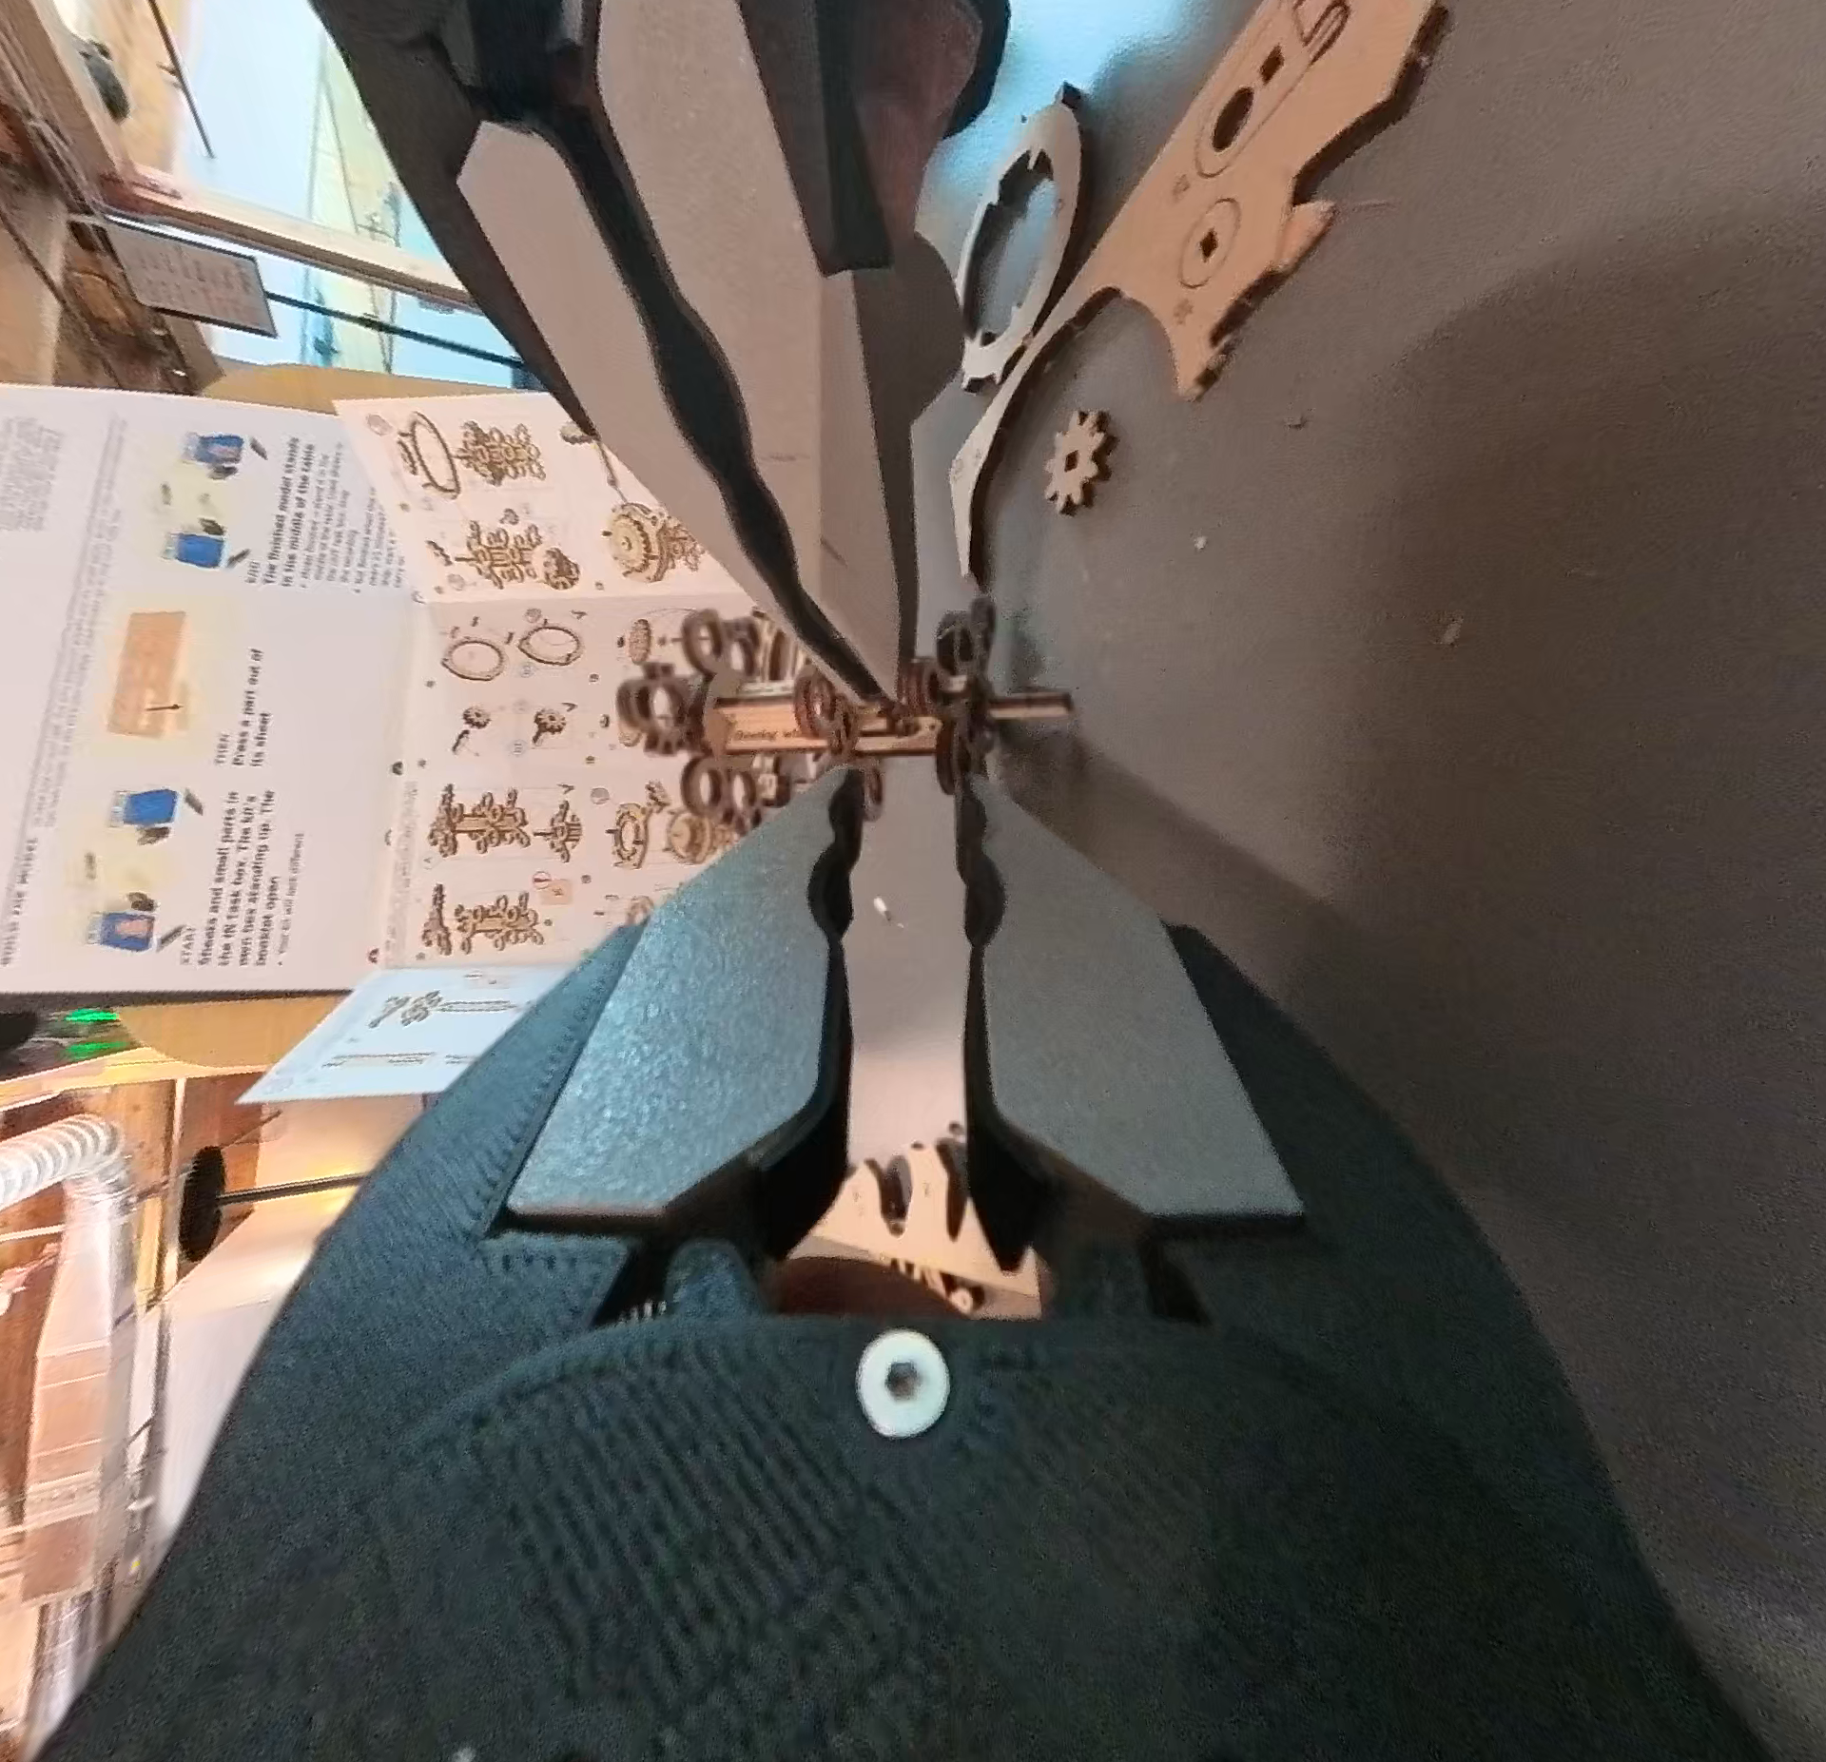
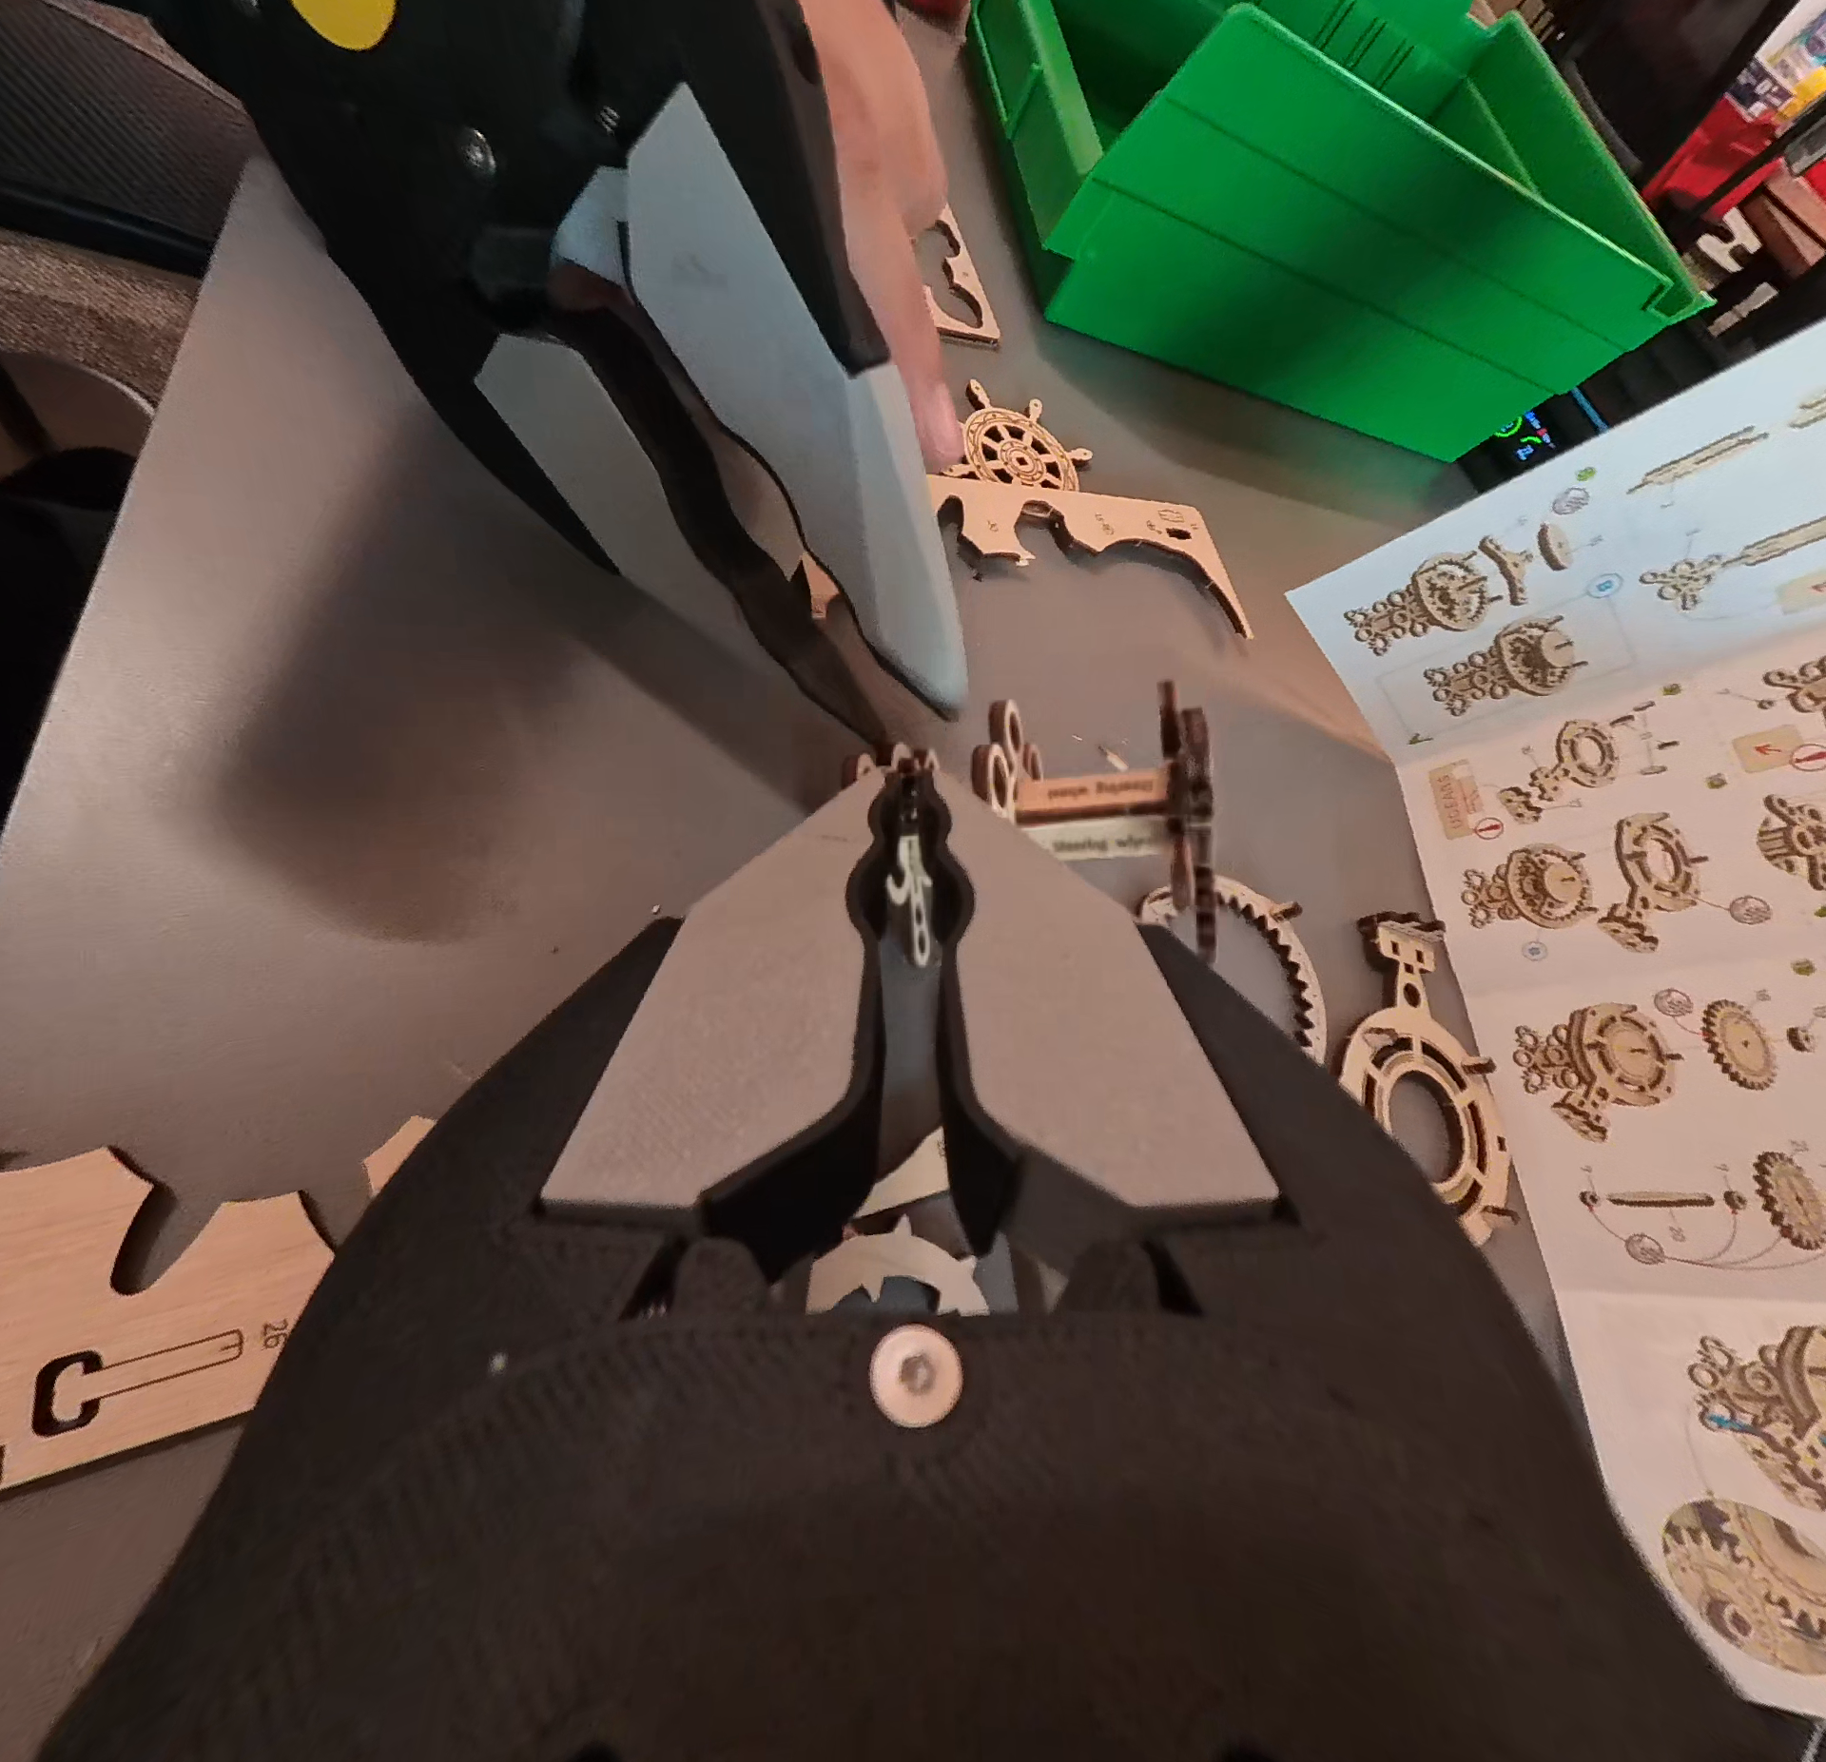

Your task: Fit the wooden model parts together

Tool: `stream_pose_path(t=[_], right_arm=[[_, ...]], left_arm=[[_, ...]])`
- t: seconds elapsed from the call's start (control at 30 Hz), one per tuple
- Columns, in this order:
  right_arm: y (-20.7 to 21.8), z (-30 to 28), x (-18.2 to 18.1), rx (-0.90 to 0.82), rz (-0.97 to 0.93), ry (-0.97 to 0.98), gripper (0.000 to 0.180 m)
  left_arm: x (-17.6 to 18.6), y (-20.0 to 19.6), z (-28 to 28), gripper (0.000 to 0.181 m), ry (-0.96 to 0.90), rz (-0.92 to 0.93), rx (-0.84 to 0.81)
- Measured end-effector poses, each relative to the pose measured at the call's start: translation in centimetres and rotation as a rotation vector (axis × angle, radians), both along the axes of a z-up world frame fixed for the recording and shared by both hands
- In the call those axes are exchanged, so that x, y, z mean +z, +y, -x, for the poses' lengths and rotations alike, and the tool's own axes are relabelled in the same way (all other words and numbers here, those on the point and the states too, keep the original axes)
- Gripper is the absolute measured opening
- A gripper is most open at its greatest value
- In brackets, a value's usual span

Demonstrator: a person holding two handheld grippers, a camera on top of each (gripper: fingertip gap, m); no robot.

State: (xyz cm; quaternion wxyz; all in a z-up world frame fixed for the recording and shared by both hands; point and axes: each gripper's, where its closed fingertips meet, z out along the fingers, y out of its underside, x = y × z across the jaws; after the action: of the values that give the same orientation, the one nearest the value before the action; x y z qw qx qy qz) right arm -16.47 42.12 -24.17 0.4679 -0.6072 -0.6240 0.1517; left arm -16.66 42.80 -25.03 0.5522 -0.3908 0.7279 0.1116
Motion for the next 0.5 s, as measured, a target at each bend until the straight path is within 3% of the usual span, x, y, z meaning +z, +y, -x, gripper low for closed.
stream_pose_path(t=[0.23,0.37,0.5], right_arm=[[0.1,-0.2,0.0,-0.007,0.014,0.006,0.000],[0.0,-0.4,-0.1,0.002,0.017,0.007,0.000],[0.0,-0.6,-0.1,0.013,0.048,0.022,0.000]], left_arm=[[-0.9,0.0,-0.9,0.018,0.027,0.029,-0.020],[-1.0,0.3,-1.0,0.003,0.035,0.029,-0.028],[-0.8,0.5,-1.2,0.002,0.028,-0.003,-0.021]])
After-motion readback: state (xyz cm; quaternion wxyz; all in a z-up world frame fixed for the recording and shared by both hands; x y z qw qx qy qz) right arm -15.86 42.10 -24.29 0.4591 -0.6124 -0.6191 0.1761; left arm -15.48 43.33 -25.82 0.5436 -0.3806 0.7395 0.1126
